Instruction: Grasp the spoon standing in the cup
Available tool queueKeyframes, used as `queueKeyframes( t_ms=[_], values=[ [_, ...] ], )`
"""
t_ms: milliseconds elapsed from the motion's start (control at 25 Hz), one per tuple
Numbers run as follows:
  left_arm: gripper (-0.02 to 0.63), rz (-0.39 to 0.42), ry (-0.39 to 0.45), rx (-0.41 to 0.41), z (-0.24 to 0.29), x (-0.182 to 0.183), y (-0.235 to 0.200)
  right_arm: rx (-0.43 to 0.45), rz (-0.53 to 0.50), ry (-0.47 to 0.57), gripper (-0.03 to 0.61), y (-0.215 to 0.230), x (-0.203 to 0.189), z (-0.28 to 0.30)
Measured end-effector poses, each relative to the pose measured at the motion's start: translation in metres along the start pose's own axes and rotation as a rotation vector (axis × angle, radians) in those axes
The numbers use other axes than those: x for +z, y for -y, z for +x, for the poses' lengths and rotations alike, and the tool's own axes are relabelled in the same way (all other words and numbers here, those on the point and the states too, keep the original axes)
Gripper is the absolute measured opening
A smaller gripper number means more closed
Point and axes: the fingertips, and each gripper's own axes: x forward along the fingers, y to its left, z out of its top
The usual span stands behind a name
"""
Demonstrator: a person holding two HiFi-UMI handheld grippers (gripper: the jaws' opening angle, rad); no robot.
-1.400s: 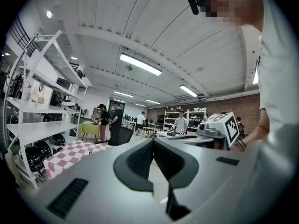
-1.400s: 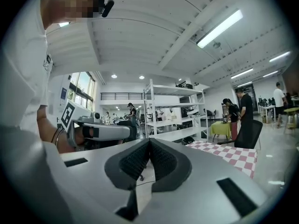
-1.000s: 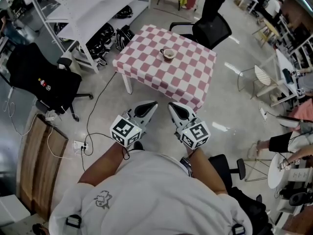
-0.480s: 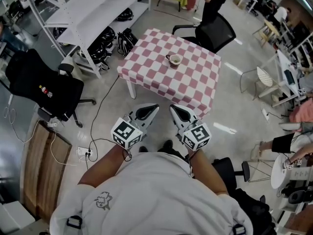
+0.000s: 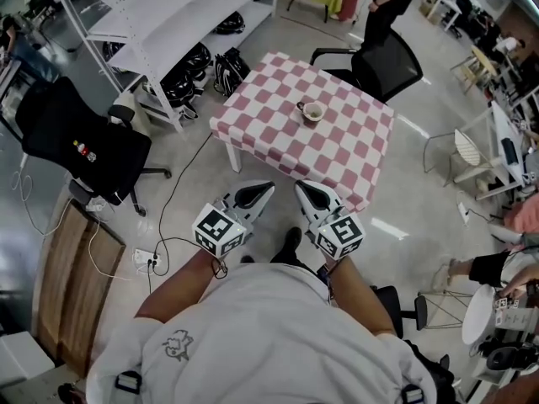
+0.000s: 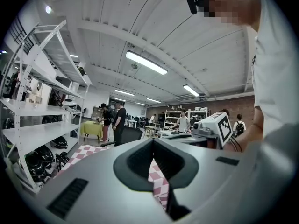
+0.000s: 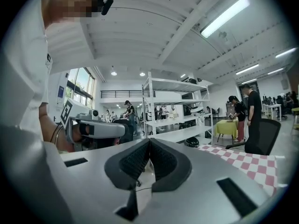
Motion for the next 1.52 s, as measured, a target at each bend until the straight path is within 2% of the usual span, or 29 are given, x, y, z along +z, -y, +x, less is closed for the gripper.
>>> queueKeyframes(
  t_ms=[360, 680, 880, 1120, 1520],
  values=[
    [0.014, -0.018, 0.0, 0.049, 0.068, 0.0, -0.034, 0.038, 0.01, -0.009, 0.031, 0.076, -0.002, 0.016],
    [0.012, 0.01, 0.037, 0.103, 0.148, 0.022, -0.055, 0.082, -0.035, 0.012, 0.031, 0.164, 0.02, 0.018],
    [0.014, 0.025, 0.045, 0.148, 0.177, 0.027, -0.064, 0.11, -0.056, 0.027, 0.031, 0.204, 0.032, 0.019],
    [0.014, 0.008, 0.025, 0.188, 0.193, 0.019, -0.082, 0.145, -0.027, 0.013, 0.031, 0.222, 0.022, 0.035],
    [0.014, -0.025, -0.029, 0.172, 0.205, 0.001, -0.115, 0.133, 0.002, -0.021, 0.032, 0.241, 0.005, 0.065]
  ],
)
